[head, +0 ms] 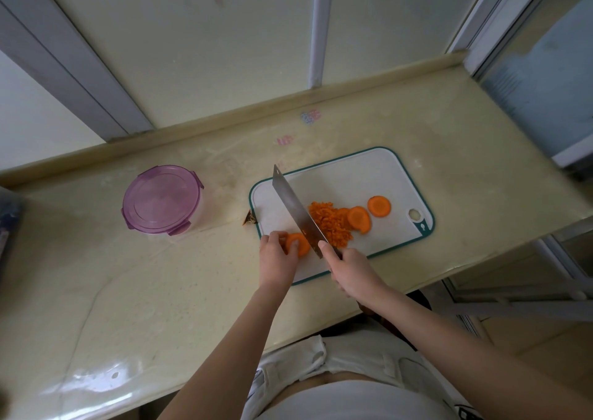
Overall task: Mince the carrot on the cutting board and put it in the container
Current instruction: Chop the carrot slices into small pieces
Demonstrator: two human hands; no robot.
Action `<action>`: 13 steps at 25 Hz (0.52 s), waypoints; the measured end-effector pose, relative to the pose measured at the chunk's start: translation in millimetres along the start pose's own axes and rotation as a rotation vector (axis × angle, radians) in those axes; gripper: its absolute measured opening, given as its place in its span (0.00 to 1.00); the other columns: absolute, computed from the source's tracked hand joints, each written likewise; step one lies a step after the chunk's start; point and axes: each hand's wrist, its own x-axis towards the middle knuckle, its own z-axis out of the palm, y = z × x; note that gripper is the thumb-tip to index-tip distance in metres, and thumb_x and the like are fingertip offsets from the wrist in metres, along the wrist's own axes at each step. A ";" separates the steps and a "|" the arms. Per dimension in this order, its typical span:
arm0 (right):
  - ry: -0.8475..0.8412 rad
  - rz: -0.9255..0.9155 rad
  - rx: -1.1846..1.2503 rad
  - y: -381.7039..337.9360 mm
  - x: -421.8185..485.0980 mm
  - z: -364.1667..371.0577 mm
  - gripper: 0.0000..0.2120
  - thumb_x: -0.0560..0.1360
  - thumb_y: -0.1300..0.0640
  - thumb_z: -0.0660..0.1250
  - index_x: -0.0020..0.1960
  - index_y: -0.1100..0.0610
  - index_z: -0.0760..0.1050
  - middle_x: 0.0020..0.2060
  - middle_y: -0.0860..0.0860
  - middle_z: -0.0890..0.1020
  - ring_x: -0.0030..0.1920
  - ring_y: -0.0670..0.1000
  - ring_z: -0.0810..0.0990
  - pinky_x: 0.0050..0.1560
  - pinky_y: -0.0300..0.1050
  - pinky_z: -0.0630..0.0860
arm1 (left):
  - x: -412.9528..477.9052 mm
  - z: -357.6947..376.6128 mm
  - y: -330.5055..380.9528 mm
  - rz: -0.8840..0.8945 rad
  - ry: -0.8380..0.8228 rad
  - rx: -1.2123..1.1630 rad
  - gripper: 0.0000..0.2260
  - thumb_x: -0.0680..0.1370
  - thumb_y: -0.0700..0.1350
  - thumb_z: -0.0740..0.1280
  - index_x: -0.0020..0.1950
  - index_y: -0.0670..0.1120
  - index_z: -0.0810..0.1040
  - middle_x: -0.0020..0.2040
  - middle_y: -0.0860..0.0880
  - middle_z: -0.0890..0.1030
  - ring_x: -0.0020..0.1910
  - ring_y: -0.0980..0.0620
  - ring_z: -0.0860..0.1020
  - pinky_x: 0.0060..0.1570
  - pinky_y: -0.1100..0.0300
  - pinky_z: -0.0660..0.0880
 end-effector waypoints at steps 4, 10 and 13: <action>-0.010 0.031 -0.023 0.0 0.8 3.8 0.25 0.79 0.40 0.54 0.32 0.56 0.63 0.24 0.49 0.67 0.23 0.46 0.65 0.27 0.39 0.62 | 3.0 1.4 -0.4 0.004 0.026 -0.016 0.15 0.75 0.42 0.69 0.60 0.40 0.75 0.54 0.44 0.74 0.49 0.52 0.72 0.49 0.66 0.66; 0.025 0.052 -0.165 -4.9 3.3 9.6 0.27 0.81 0.41 0.52 0.30 0.57 0.62 0.25 0.51 0.68 0.26 0.49 0.68 0.28 0.41 0.63 | 7.0 0.5 -2.8 0.015 0.045 -0.028 0.10 0.73 0.40 0.71 0.54 0.41 0.79 0.47 0.47 0.75 0.44 0.53 0.72 0.44 0.67 0.66; 0.034 0.056 -0.185 -6.0 3.8 13.3 0.26 0.81 0.43 0.52 0.30 0.57 0.62 0.25 0.51 0.68 0.25 0.48 0.68 0.27 0.39 0.63 | 8.9 0.5 -2.9 0.015 0.030 -0.022 0.09 0.73 0.40 0.71 0.52 0.41 0.79 0.46 0.49 0.74 0.43 0.53 0.72 0.43 0.66 0.66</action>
